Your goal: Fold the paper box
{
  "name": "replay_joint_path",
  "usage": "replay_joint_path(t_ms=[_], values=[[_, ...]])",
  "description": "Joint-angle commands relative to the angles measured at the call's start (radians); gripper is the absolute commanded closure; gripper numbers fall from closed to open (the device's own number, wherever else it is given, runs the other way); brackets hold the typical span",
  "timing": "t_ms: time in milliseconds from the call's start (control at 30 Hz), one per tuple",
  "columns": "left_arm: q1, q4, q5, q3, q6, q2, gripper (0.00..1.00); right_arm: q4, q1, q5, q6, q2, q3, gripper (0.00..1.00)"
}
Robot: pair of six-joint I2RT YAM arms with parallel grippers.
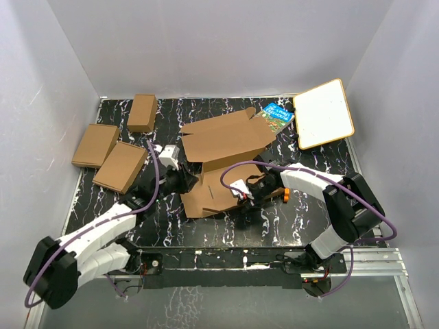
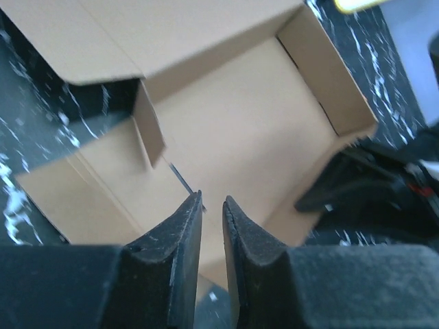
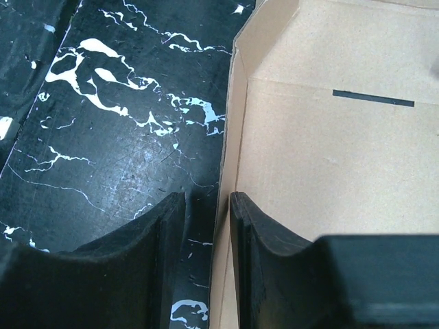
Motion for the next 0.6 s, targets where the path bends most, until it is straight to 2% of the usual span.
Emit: replay_joint_path(t_ms=[0, 133, 200, 300, 500, 567], values=[[-0.010, -0.304, 0.202, 0.000, -0.109, -0.126, 0.84, 0.047, 0.005, -0.024, 0.008, -0.006, 0.032, 0.63], [-0.027, -0.377, 0.276, -0.029, -0.183, -0.223, 0.97, 0.051, 0.005, -0.024, 0.013, -0.002, 0.032, 0.63], [-0.052, -0.379, 0.292, -0.058, -0.218, -0.246, 1.00, 0.052, 0.005, -0.024, 0.013, 0.000, 0.032, 0.63], [-0.106, -0.366, 0.294, -0.083, -0.240, -0.220, 1.00, 0.054, 0.005, -0.024, 0.015, 0.001, 0.031, 0.64], [-0.201, -0.275, 0.279, -0.086, -0.247, -0.065, 0.99, 0.055, 0.006, -0.023, 0.015, 0.005, 0.029, 0.64], [-0.211, -0.240, 0.255, -0.090, -0.255, -0.034, 0.91, 0.056, 0.006, -0.024, 0.015, 0.005, 0.028, 0.64]])
